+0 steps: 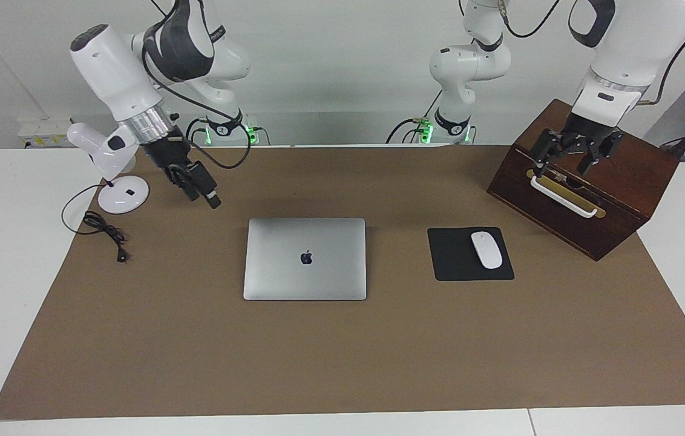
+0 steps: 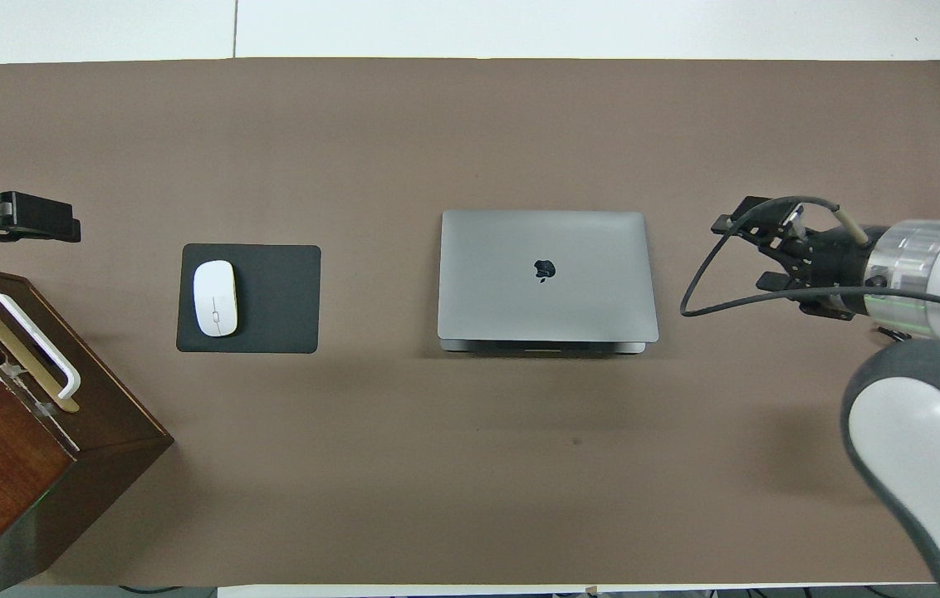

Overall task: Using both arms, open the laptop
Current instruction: 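Move the right gripper toward the front edge of the silver laptop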

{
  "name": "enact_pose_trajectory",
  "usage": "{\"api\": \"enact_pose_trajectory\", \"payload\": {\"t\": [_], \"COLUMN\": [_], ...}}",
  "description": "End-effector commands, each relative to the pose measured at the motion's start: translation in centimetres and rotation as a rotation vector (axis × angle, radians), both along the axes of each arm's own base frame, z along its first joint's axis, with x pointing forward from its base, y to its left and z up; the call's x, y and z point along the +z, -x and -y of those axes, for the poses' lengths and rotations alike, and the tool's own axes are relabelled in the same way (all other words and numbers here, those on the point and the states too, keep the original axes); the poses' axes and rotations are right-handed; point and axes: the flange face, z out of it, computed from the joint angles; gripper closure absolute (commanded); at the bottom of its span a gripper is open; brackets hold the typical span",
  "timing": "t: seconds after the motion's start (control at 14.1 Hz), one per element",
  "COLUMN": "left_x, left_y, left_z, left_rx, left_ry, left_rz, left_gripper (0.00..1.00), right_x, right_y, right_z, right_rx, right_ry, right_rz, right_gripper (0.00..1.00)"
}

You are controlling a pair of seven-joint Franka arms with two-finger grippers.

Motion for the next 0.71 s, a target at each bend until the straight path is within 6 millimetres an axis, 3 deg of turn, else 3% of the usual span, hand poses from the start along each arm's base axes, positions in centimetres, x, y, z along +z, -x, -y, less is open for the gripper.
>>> {"api": "enact_pose_trajectory", "payload": {"t": [0.0, 0.5, 0.64], "left_x": [-0.1, 0.0, -0.1], "left_y": [0.6, 0.6, 0.7], "left_z": [0.1, 0.1, 0.2], "left_rx": [0.007, 0.007, 0.008], "left_ry": [-0.004, -0.004, -0.004], "left_rz": [0.019, 0.021, 0.019], "left_gripper": [0.0, 0.0, 0.0], "right_x": [-0.8, -5.7, -7.1], "right_y": [3.0, 9.1, 10.0], "right_z": [-2.1, -8.1, -9.3], "right_rx": [-0.093, -0.141, -0.159], "right_ry": [-0.065, -0.086, -0.092], "right_rz": [0.002, 0.004, -0.001], "right_gripper": [0.0, 0.0, 0.0]}}
